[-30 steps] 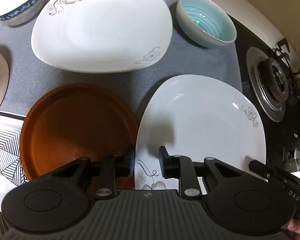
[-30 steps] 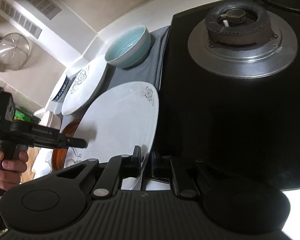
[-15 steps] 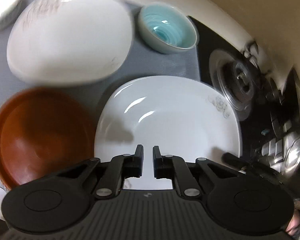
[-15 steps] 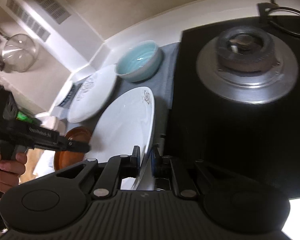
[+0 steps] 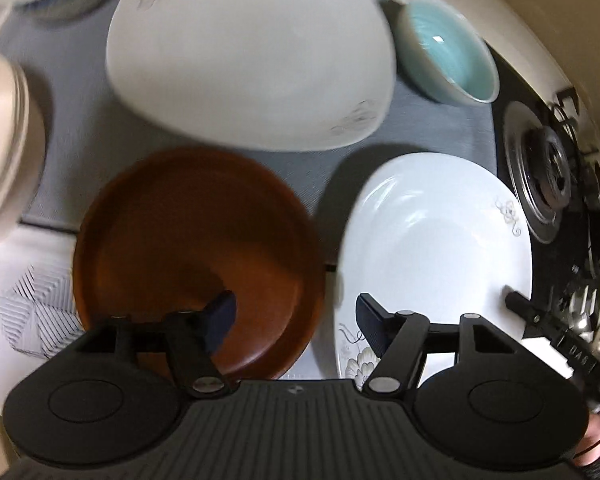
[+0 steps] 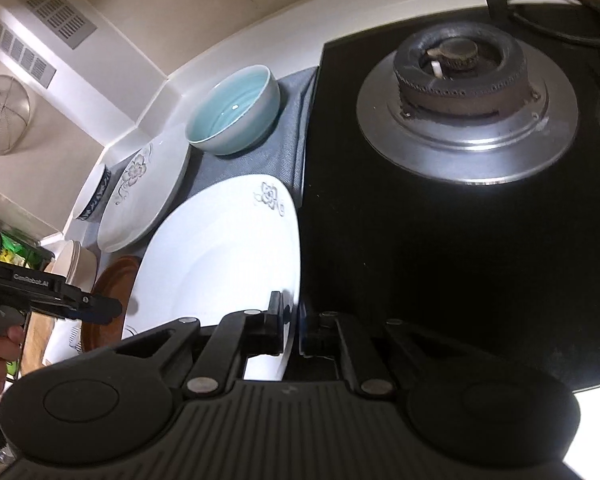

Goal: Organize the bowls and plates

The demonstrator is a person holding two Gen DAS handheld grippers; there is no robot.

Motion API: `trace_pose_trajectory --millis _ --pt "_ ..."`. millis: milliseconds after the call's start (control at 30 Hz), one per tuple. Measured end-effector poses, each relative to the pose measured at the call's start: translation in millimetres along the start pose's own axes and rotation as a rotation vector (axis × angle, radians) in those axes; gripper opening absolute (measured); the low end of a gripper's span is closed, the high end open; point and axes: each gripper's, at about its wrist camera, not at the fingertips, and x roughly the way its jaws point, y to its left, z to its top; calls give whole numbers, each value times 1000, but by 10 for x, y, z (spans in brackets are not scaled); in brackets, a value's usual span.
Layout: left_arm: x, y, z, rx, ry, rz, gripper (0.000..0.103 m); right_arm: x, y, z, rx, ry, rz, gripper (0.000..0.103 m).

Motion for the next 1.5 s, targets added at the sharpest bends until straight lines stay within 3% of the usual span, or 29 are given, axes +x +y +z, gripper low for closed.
trace_pose_trajectory --millis 100,133,400,467,567,700,833,900,1033,1200,1367,1500 --pt "132 -46 23 -17 62 -51 64 1 -36 -28 11 5 10 7" --pt "129 -69 13 -26 71 -59 59 -6 -34 -29 7 5 10 7" --pt "74 -112 -121 -43 95 -127 40 -55 -96 2 0 -5 32 5" --pt "155 -118 -136 -53 123 -138 26 -52 -98 0 -4 -5 34 6" --pt "194 -124 -189 -93 137 -148 21 -56 -108 6 -1 -2 37 6" --pt "103 -96 -283 -119 101 -164 21 -63 -115 1 -7 -4 41 6" --pt "352 -48 -253 -178 119 -165 22 -45 -146 3 4 4 57 6" --pt "377 -62 -170 -194 72 -180 21 -41 -135 11 -3 10 55 6" --pt "350 -145 3 -144 15 -142 22 -24 -125 20 -2 26 67 7" --pt "389 -220 105 -110 16 -135 22 33 -153 8 41 44 87 10" --pt "305 -492 1 39 -46 -6 24 29 -83 -20 30 29 61 11" --pt "251 -407 15 -23 -45 -86 23 -37 -263 -19 150 24 130 9"
